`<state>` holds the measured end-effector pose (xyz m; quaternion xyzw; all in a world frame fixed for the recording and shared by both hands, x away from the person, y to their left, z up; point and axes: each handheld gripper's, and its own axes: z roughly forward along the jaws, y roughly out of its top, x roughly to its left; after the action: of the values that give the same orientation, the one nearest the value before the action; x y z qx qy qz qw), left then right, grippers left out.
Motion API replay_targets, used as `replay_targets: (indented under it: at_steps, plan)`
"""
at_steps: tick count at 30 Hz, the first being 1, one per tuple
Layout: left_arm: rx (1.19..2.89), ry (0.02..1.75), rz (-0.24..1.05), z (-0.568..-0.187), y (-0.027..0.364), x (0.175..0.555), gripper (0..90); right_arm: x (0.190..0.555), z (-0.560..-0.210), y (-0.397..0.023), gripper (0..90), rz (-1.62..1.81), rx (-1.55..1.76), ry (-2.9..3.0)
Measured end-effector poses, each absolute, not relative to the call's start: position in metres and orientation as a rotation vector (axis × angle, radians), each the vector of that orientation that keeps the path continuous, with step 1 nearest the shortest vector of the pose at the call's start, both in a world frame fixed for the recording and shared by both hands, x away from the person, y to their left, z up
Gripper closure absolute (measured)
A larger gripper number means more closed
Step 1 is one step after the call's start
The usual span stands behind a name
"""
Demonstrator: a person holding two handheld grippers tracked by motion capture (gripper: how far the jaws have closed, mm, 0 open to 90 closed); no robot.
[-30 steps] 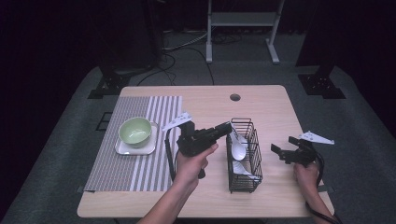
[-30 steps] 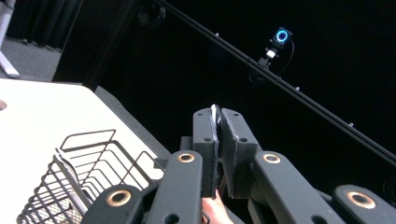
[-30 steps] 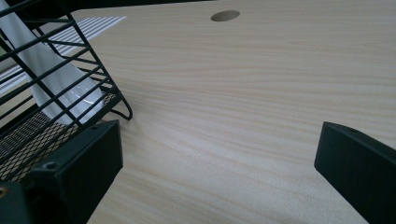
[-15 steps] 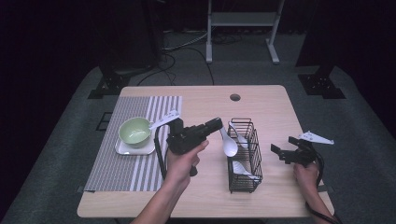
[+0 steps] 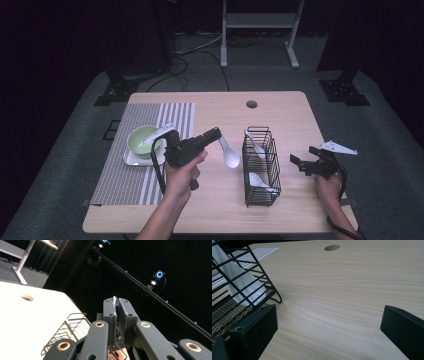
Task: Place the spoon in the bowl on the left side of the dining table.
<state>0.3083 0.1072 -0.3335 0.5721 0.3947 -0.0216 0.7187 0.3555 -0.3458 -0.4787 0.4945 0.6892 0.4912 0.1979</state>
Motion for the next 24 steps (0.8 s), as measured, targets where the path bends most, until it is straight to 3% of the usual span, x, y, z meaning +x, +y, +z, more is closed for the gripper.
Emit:
replay_targets:
  at_steps: [24]
  plan:
    - [1.189, 0.993, -0.042, -0.375, 0.150, 0.316, 84.8, 0.354, -0.478, -0.344, 0.0, 1.351, 1.377, 1.935]
